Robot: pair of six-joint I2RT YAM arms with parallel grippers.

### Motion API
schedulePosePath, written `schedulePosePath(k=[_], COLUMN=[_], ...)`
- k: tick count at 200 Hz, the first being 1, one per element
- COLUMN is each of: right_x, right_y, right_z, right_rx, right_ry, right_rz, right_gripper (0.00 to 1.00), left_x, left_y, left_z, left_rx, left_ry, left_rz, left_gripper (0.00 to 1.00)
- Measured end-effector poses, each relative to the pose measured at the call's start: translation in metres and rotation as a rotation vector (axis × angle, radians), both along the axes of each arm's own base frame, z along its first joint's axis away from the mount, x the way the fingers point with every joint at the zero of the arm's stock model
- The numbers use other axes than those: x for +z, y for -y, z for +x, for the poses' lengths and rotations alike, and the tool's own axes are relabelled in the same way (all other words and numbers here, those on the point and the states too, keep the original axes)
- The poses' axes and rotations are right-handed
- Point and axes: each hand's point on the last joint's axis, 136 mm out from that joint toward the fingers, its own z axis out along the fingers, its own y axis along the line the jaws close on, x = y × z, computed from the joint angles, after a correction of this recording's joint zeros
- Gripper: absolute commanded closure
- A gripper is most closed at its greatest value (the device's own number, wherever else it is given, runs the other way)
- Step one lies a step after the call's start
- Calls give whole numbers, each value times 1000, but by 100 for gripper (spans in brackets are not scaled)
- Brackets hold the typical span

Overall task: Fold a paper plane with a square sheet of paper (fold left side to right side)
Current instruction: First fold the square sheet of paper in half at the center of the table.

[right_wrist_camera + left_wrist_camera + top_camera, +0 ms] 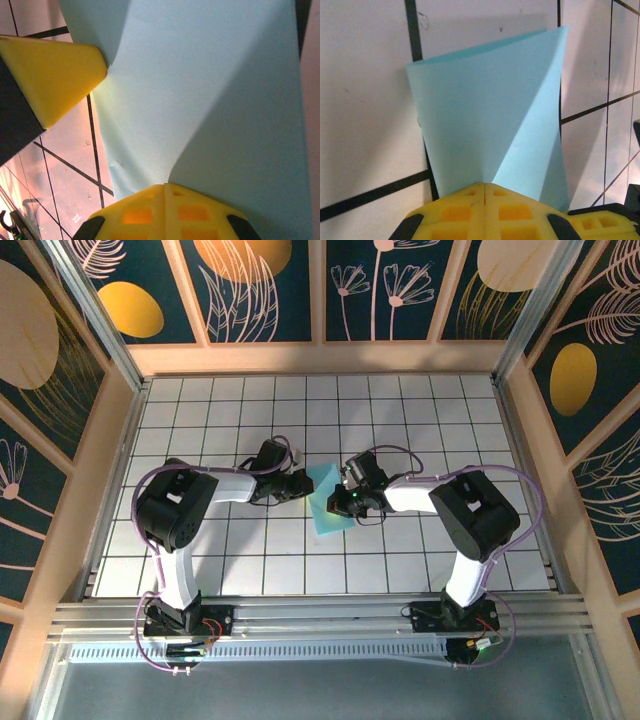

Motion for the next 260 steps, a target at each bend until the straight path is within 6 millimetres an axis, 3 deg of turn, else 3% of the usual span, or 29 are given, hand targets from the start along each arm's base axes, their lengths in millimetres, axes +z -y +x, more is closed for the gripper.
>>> schedulePosePath(k=[62,115,179,225,260], right_x=[0,0,1,0,0], right_y=[0,0,0,0,0], right_z=[0,1,1,1,1], right_rx=[-1,-1,-1,-1,-1], right_ry=[1,4,4,5,5], right_rz=[-1,1,3,3,3], right_gripper=[100,100,100,100,100], left_x=[1,2,21,40,39], left_y=[-2,-27,-34,-16,7], left_z=[6,36,24,12,12], left_rx=[-13,64,54,-2,-49], left_ry=[-13,70,116,139,130], left_rz=[-26,48,43,-43,-85], left_gripper=[100,100,100,100,100])
